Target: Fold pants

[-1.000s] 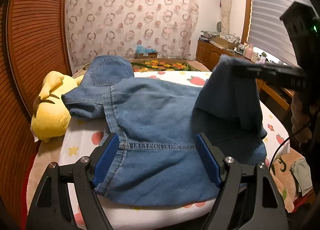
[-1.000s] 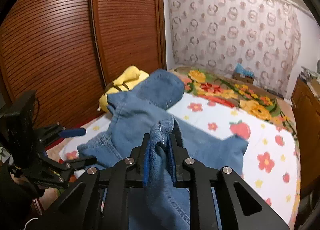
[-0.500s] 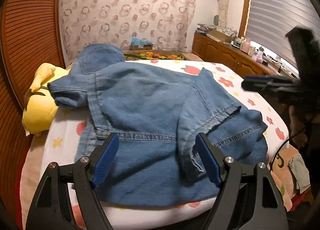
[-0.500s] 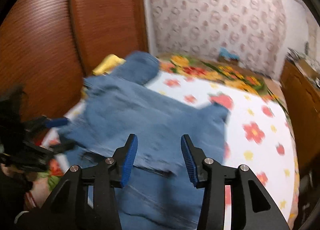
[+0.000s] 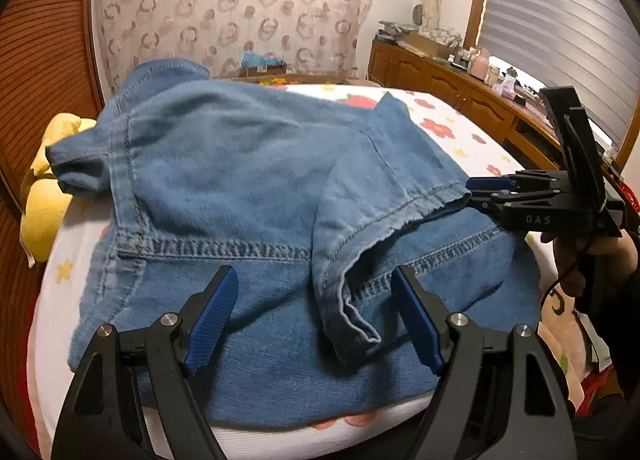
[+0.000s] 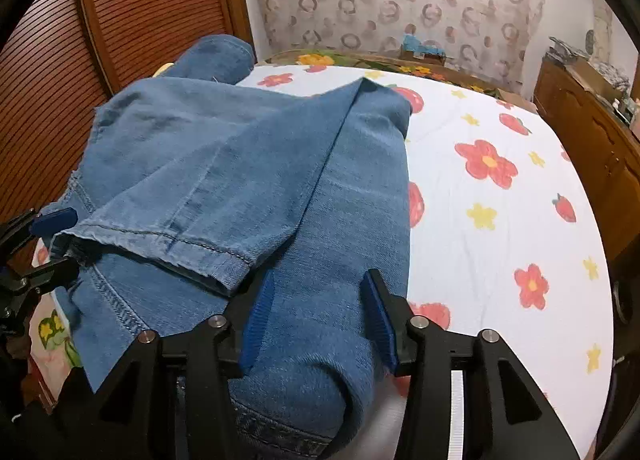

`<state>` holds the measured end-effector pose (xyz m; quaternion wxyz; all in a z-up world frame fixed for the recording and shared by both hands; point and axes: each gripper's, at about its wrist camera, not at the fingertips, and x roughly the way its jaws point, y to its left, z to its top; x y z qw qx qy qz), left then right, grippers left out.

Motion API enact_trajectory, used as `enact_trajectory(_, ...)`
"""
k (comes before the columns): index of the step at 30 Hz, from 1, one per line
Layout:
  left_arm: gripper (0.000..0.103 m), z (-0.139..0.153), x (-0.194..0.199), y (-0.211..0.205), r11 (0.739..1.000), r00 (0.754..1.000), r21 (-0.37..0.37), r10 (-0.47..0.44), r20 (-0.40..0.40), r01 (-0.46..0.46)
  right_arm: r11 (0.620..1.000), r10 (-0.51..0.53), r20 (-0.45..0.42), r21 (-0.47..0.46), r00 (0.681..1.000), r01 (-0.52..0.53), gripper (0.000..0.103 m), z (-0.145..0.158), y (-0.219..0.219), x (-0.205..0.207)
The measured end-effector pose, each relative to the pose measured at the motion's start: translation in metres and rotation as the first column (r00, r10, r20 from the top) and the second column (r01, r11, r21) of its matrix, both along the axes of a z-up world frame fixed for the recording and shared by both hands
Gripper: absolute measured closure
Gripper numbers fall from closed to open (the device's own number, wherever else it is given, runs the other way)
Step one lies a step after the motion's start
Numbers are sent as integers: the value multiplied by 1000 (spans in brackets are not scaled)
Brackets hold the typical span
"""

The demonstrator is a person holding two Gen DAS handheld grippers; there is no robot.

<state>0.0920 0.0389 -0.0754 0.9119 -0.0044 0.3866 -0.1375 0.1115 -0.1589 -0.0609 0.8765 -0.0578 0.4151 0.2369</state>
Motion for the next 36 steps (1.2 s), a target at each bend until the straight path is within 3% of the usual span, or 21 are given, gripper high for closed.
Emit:
enact_trajectory(8,26,-3,3,2,1000,1000,-20,7,6,-7,996,-94,4,9,996,94,35,-1,0,-3)
enact_trajectory(16,65,-5,1,4,1000,1000,-24,-11,23,11,997,-69,15,17,997,69,35,-4,-10,-8)
enact_trajectory(19,71,-3,-3,-1,999,999,-11,-34,40,35,998,-54,10,29,999,53,35,-3,-19,-10)
enact_trajectory(23,79,2,-7,-3,999,997,13,-38,65,38,999,-18,25,27,1000,17,68,6,-21,-15)
enact_trajectory(25,79,3,-8,-3,999,997,12,-37,67,36,1000,4,46,19,999,-5,78,12,-19,-20)
enact_trajectory(30,79,0,-6,-4,999,998,18,-34,51,33,998,28,74,58,997,-33,80,25,-16,-25)
enact_trajectory(36,79,2,-4,2,1000,999,-22,-9,42,10,994,36,45,105,998,-40,80,24,-9,-16)
